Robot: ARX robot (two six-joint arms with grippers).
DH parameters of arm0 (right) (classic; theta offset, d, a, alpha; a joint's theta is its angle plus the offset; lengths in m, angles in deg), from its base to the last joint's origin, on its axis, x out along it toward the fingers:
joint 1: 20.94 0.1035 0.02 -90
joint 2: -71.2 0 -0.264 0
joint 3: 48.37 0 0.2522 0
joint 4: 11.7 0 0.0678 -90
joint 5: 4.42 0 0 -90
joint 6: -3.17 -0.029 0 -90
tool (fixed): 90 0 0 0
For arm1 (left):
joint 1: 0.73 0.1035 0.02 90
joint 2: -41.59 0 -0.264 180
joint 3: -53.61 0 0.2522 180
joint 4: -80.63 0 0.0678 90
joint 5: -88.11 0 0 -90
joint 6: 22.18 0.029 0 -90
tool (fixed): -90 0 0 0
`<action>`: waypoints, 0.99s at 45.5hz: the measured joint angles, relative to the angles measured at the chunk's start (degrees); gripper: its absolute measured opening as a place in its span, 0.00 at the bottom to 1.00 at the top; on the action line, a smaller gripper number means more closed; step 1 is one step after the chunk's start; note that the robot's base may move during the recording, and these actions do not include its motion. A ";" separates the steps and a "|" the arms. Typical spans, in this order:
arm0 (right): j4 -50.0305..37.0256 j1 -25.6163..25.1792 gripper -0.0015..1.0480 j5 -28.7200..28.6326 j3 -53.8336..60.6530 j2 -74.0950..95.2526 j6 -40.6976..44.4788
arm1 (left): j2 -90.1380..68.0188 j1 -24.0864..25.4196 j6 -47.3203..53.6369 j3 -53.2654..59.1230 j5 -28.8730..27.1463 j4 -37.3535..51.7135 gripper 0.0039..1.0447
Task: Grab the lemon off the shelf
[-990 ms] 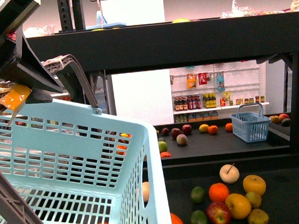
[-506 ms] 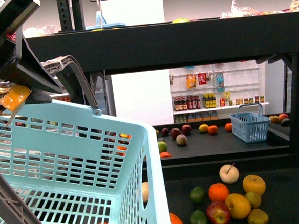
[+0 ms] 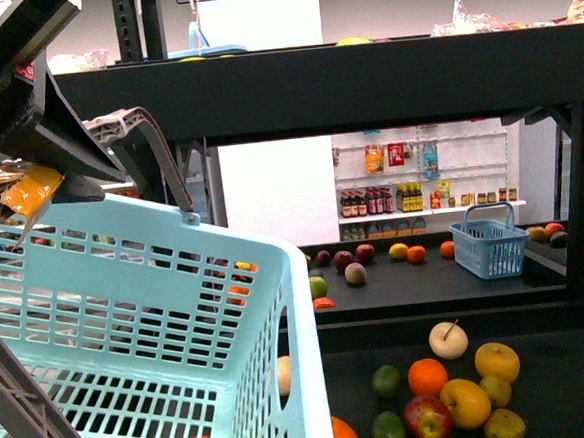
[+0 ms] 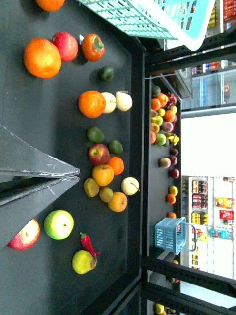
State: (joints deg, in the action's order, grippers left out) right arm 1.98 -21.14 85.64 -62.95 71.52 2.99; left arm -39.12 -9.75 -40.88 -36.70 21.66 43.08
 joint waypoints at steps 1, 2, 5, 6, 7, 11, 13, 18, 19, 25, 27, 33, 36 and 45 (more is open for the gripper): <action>0.00 0.00 0.02 -0.04 0.00 0.00 0.00 | -0.02 0.00 0.00 0.00 -0.04 0.00 0.18; 0.00 0.00 0.02 -0.04 0.00 -0.02 0.02 | -0.02 0.00 -0.02 0.00 -0.04 0.00 0.18; 0.00 0.00 0.02 -0.04 0.00 -0.04 0.00 | -0.02 0.00 -0.04 0.00 0.00 0.00 0.18; 0.00 0.00 0.02 -0.04 0.00 -0.04 0.00 | -0.02 0.00 -0.04 0.00 0.04 0.00 0.18; 0.00 0.00 0.02 -0.04 0.00 -0.04 0.00 | -0.02 0.00 -0.04 0.00 0.07 0.00 0.18; 0.00 0.00 0.02 -0.07 0.00 -0.04 0.00 | -0.02 0.00 -0.02 0.00 0.02 0.00 0.18; 0.00 0.00 0.02 -0.04 0.00 -0.04 0.00 | -0.02 0.00 -0.04 0.00 -0.02 0.00 0.18; 0.00 0.00 0.07 -0.04 0.00 -0.04 0.04 | -0.02 0.00 -0.02 0.00 0.02 0.00 0.18; 0.00 0.00 0.12 -0.04 0.00 -0.04 0.07 | -0.02 0.00 -0.02 0.00 0.02 0.00 0.18; 0.00 0.00 0.32 -0.04 0.00 -0.04 0.04 | -0.02 0.02 -0.02 0.00 -0.04 0.00 0.18; 0.00 0.00 0.39 -0.04 0.00 -0.04 0.07 | -0.02 0.00 -0.70 0.15 -0.70 0.61 0.18; 0.00 0.00 0.57 -0.07 0.00 -0.04 0.07 | 0.07 -0.28 -6.54 1.18 -3.93 5.95 0.18; 0.00 0.00 0.68 -0.04 0.00 -0.04 0.07 | 0.07 -0.24 -8.02 1.18 -4.68 6.43 0.18; 0.00 0.00 0.93 -0.07 0.00 -0.07 0.02 | 0.07 2.25 -13.81 1.18 -8.94 9.46 0.18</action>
State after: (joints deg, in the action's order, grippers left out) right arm 1.98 -21.14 85.57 -62.95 71.45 3.01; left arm -39.05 -7.49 -54.69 -35.52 12.72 52.54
